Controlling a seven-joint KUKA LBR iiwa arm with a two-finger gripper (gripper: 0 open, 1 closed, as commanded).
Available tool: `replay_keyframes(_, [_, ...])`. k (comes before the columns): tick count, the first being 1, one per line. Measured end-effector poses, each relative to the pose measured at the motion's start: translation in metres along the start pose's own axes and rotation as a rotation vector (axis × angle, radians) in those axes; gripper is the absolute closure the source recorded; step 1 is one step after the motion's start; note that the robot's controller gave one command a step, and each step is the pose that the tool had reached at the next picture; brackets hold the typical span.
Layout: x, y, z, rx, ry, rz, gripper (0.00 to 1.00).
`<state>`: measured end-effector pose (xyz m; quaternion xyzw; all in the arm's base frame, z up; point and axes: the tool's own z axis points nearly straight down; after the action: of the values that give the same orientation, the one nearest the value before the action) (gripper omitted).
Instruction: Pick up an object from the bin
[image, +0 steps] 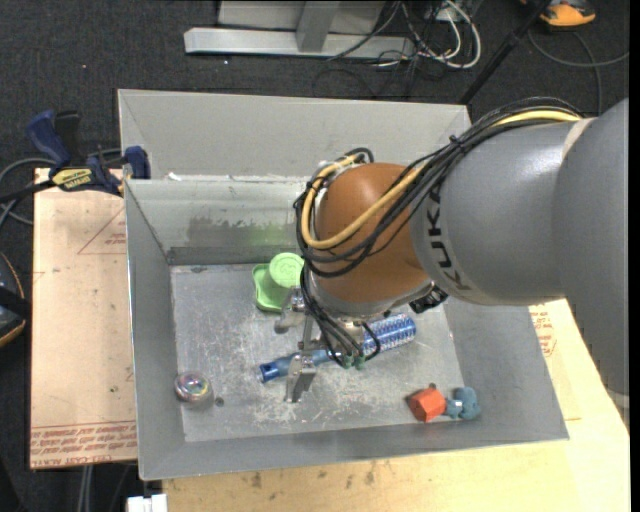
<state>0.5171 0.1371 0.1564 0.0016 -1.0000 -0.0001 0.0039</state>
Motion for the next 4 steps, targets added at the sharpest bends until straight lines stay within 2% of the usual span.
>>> replay_keyframes(1, [0.0090, -0.0777, 0.0831, -0.006, -0.015, -0.011, 0.00])
replay_keyframes(4, [0.0064, -0.0743, 0.0787, -0.002, -0.008, -0.009, 0.00])
